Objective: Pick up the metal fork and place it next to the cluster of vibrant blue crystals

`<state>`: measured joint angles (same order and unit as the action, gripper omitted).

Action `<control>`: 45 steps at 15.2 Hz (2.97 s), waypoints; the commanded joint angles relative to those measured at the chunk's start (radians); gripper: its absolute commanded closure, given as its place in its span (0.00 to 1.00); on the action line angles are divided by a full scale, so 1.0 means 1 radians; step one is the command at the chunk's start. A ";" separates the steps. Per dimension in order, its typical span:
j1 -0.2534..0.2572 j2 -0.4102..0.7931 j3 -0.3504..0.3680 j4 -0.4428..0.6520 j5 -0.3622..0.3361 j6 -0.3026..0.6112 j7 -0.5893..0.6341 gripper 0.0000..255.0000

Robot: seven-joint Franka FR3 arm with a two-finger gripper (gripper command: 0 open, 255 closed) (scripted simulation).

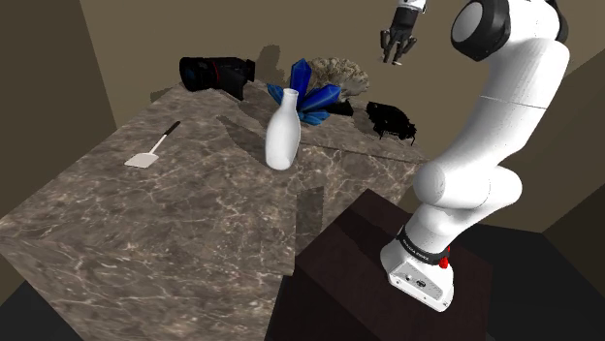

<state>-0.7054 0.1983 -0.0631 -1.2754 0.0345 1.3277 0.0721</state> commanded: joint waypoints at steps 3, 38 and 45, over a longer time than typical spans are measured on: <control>-0.001 -0.015 -0.001 -0.074 -0.001 0.061 -0.005 1.00; 0.003 -0.021 0.001 -0.558 0.000 0.538 -0.015 1.00; 0.003 0.010 0.002 -0.614 0.003 0.624 -0.018 1.00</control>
<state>-0.7019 0.2063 -0.0609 -1.8775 0.0369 1.9379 0.0554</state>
